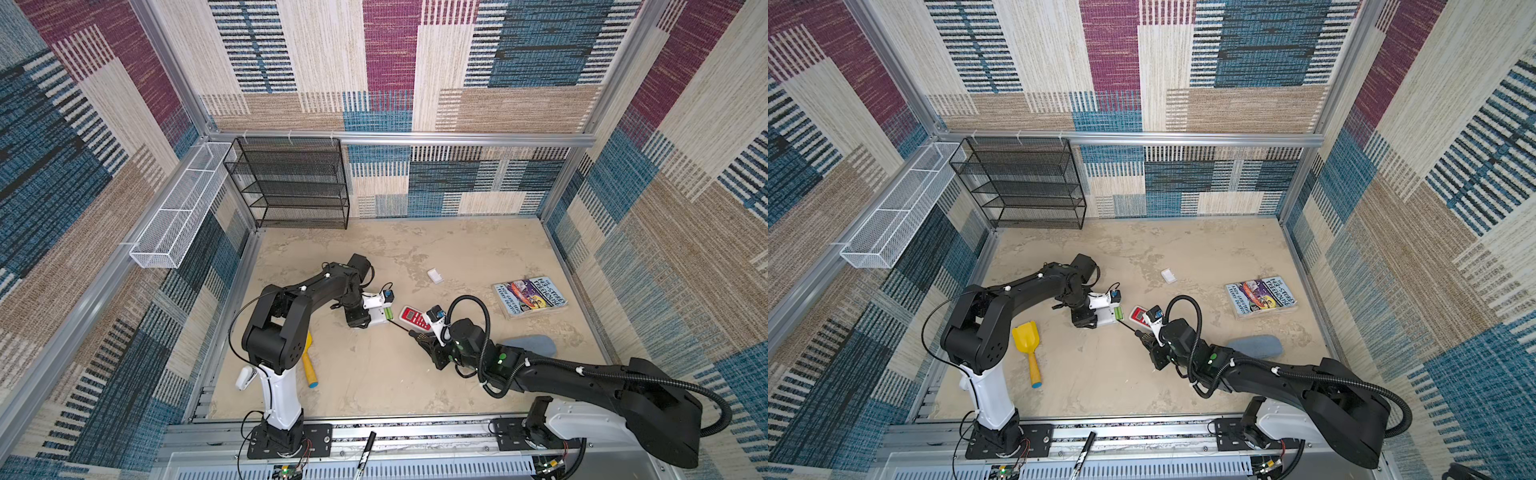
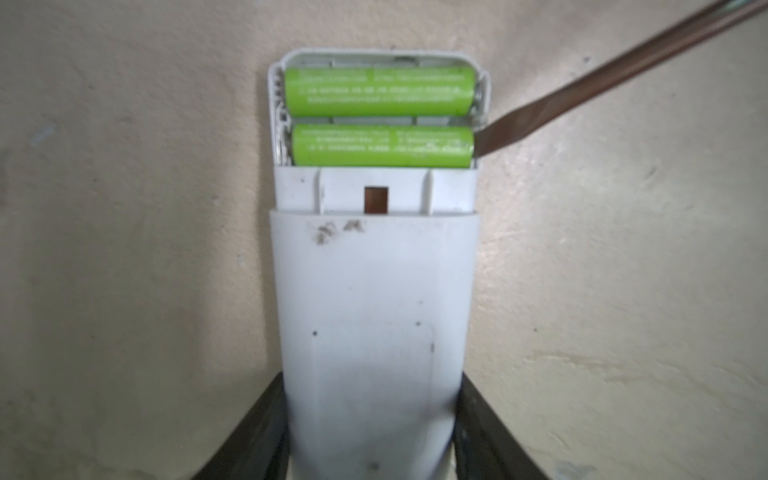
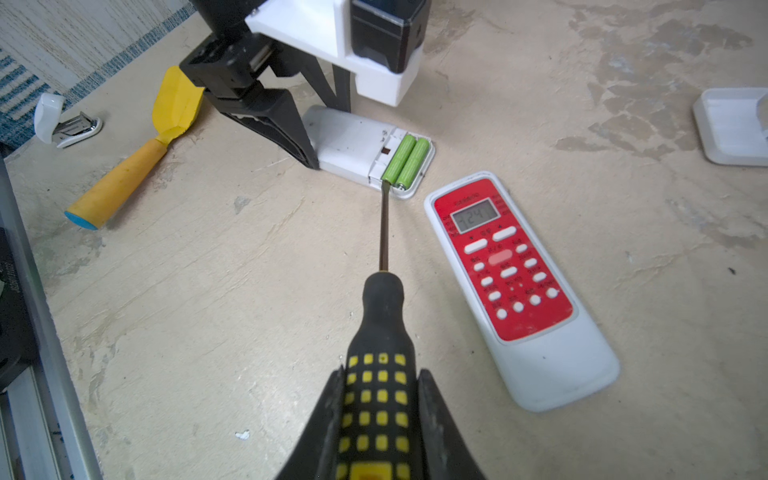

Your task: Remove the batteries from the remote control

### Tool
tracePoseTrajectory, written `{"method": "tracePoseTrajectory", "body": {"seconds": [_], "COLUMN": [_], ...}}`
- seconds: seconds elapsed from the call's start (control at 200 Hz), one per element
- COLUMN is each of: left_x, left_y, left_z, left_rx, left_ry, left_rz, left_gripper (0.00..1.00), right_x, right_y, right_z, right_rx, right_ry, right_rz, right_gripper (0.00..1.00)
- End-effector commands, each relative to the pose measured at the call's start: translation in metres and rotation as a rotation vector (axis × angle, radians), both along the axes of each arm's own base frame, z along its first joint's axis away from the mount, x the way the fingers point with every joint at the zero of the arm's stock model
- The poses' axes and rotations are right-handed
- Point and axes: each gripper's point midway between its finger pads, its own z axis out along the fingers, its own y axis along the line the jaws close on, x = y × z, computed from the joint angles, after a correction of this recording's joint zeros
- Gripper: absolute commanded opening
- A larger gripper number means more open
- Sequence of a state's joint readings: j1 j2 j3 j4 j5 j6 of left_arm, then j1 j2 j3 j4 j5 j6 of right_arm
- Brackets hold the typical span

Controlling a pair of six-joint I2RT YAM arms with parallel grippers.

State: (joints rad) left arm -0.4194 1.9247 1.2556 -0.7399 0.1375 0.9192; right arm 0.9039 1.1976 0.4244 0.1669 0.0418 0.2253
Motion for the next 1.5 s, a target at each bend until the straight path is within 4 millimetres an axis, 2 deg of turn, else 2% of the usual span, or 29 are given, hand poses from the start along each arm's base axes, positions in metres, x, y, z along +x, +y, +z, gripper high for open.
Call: {"method": "tracePoseTrajectory", "body": {"seconds": [0.0, 0.406, 0.806, 1.212, 1.342, 1.492], "left_x": [-0.023, -0.027, -0.028, -0.027, -0.028, -0.03], "left_y": [0.011, 0.01, 0.01, 0.01, 0.009, 0.009], "left_z": [-0.014, -0.014, -0.014, -0.014, -0.015, -0.015], "left_rx": [0.049, 0.044, 0.042, 0.041, 0.036, 0.035], "left_ry": [0.099, 0.115, 0.121, 0.121, 0.127, 0.131], "left_rz": [-0.015, -0.019, -0.017, -0.014, -0.012, -0.011], "left_gripper": [0.52, 0.51, 0.51, 0.51, 0.5, 0.5], "right_x": [0.017, 0.017, 0.018, 0.007, 0.006, 0.01], "right_y": [-0.003, -0.004, -0.004, -0.007, -0.006, -0.005], "right_z": [0.016, 0.023, 0.026, -0.011, -0.01, 0.0], "right_rx": [0.061, 0.151, 0.159, 0.098, 0.098, 0.122], "right_ry": [-0.079, -0.153, -0.198, -0.107, -0.151, -0.21], "right_rz": [-0.088, -0.102, -0.099, -0.115, -0.133, -0.158], "right_gripper": [0.0, 0.0, 0.0, 0.0, 0.0, 0.0]}}
